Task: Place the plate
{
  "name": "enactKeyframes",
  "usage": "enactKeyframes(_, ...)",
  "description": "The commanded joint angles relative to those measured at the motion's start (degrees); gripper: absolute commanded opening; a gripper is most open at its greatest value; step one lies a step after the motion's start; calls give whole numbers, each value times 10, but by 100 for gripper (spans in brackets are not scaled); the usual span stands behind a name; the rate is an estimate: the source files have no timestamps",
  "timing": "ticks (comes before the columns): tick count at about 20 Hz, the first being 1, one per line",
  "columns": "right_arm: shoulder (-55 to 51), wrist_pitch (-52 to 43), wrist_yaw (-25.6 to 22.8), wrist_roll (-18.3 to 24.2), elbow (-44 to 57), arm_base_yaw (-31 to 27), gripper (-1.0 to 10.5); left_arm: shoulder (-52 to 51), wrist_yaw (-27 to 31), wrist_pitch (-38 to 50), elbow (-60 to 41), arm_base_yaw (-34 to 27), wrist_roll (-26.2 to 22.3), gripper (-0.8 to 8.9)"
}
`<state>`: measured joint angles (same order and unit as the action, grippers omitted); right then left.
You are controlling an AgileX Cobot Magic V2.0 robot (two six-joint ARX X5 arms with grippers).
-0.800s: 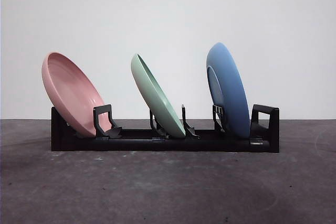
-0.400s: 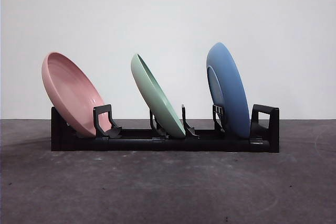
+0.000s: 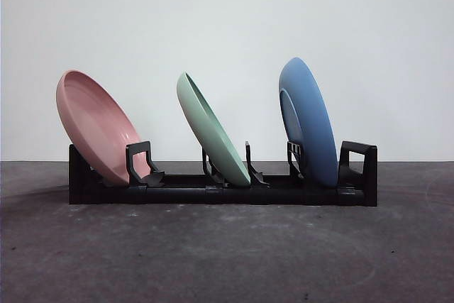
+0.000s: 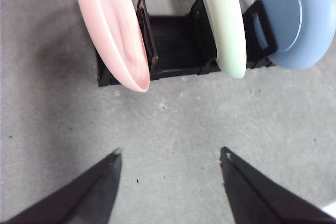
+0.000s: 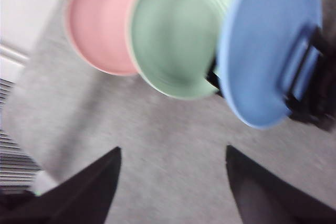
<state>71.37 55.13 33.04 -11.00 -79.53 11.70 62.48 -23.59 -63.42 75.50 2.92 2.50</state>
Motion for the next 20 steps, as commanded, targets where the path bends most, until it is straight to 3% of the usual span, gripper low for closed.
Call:
enactKeyframes(1,29,11,-30,0,-19,9,349,8,2,5,13,1,-8,317)
enactKeyframes(6,108,11,-32,-18,-51,16,347,8,2,17,13,1,-8,314)
enactKeyframes(15,275,-9,-32,-11,-208,28,301,8,2,17,13,1,-8,314)
enactKeyframes(20,324,-33,-31,-11,-226,28,285,8,2,17,13,1,-8,313)
